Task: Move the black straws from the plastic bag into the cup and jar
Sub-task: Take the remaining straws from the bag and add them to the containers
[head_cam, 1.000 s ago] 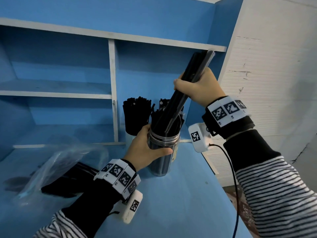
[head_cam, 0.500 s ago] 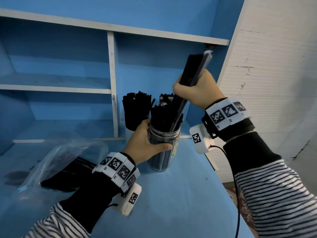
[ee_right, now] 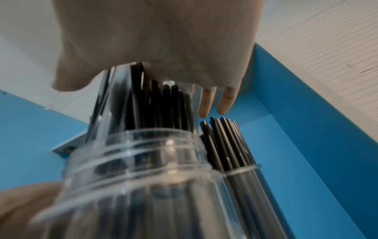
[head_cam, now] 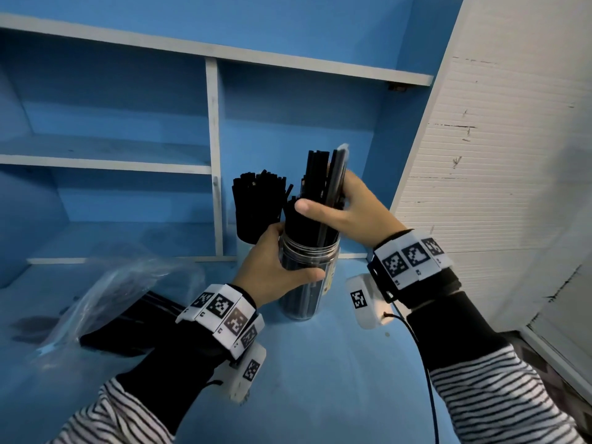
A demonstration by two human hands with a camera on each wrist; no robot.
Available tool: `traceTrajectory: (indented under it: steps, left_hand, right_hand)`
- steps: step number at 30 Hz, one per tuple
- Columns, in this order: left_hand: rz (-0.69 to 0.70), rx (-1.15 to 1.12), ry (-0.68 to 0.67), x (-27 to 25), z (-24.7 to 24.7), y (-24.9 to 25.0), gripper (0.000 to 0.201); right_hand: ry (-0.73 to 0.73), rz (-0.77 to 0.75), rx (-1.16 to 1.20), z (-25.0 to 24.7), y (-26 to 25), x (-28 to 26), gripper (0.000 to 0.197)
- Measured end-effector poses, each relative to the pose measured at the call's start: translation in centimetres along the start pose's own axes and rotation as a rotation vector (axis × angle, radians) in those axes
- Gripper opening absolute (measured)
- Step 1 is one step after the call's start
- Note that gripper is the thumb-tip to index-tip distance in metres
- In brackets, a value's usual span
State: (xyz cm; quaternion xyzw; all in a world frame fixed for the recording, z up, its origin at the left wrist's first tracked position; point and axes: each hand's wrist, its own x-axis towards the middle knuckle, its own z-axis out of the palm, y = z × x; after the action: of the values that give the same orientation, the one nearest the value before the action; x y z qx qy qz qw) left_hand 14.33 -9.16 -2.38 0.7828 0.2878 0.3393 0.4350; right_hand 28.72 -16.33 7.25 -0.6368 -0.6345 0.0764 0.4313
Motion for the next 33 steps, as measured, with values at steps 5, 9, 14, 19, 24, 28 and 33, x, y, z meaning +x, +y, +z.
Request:
traceTrajectory:
  steps: [5,9,14,19,24,28,33]
  left_hand:
    - [-0.011,0.022,-0.012,-0.1,-0.2,0.3,0.093]
    - [-0.001,0.008,-0.005,0.0,-0.2,0.1,0.091]
    - [0.026,0.0,0.002,0.1,0.0,0.2,0.083]
    - [0.039,-0.037,0.013,0.0,0.3,0.0,0.087]
    - [0.079,-0.051,-0.054,-0.3,0.3,0.1,0.086]
    - [0.022,0.066,-0.122,-1.1,-2.1,0.4,0.106]
    - [0.029,0.001,0.095,-4.5,-7.7,1.1,0.04]
  right_hand:
    - [0.232,-0.273,0.076,-0.7,-3.2,0.0,0.074]
    - [0.175,-0.359,-0.196,1.3,-2.3,0.5,0.034]
    - [0.172,-0.407,-0.318,4.1,0.7,-1.2,0.029]
    - [0.178,-0.404,-0.405,4.0,0.8,-1.5,0.039]
    - [0.136,-0.361,-0.368,3.7,0.4,-1.7,0.036]
    - [0.127,-0.286,-0.296,3.3,-1.0,-2.3,0.042]
    - [0.343,-0.404,-0.226,4.2,-3.4,-3.3,0.035]
